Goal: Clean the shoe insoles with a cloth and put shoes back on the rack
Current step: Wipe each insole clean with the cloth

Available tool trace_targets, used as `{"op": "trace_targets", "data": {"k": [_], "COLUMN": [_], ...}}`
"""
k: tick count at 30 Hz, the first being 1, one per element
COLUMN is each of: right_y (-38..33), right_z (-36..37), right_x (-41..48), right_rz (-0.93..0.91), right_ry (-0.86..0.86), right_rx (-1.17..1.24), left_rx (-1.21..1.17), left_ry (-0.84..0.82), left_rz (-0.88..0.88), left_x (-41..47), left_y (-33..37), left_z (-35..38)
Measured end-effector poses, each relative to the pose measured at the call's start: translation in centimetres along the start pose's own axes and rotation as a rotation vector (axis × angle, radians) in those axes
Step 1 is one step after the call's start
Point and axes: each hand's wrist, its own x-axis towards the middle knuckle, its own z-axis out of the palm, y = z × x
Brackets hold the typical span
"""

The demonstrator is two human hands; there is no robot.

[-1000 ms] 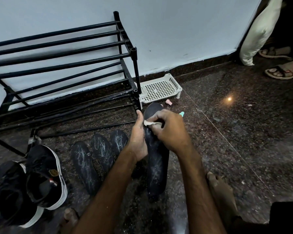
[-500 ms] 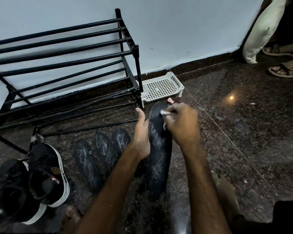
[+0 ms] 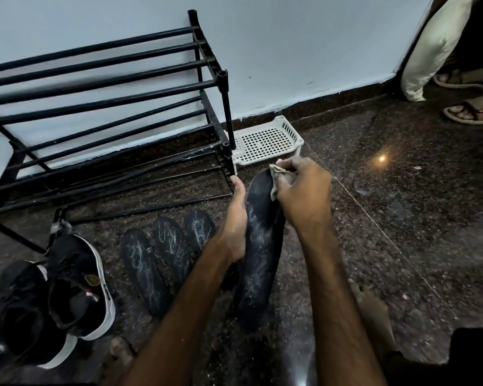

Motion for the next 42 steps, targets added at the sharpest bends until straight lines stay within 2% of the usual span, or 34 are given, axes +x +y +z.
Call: {"op": "trace_targets", "data": {"k": [5,9,13,19,22,28,32,38,42], "right_y": [-0.2,2.1,4.1,3.7,3.3,3.7,4.7,6.9,6.3], "right_z": [0.8,-1.2,-2.6,-1.4,-0.7,-0.7,-1.0,0.5,0.5], "right_x": [-1.3,-1.0,-0.2,-0.6,-0.8,-1.1,-0.8,-0.8,-1.0], "right_rz": [0.049,0.219,0.285,0.287,0.275,0.384,0.506,0.502,0.276], "right_ry": [-0.231,-0.063,0.036,0.001,-0.002,-0.250,-0.216,-0.165,-0.196], "right_rx": [0.217,0.361,0.399,0.254,0.244,0.747,0.880,0.623,0.446], "left_rx": [0.041,0.066,0.052,0.129,0.237,0.242,0.145,0.105,0.140], "left_ry": [0.047,0.042,0.036,0.033,0.088,0.198,0.287,0.292,0.270], "left_rz": [0.042,0.030,0.030,0.069,0.146,0.211,0.238,0.251,0.223], "left_x": [0.0,-0.6,-0.1,-0.2,0.0,0.2,0.1,-0.2,-0.2], "left_y": [0.4,0.7,0.5,0.5,0.0,-0.5,0.0,0.8,1.0], "left_z": [0.1,0.2,-0.6,0.3,0.2,-0.3,-1.0,-0.7,-0.6]}}
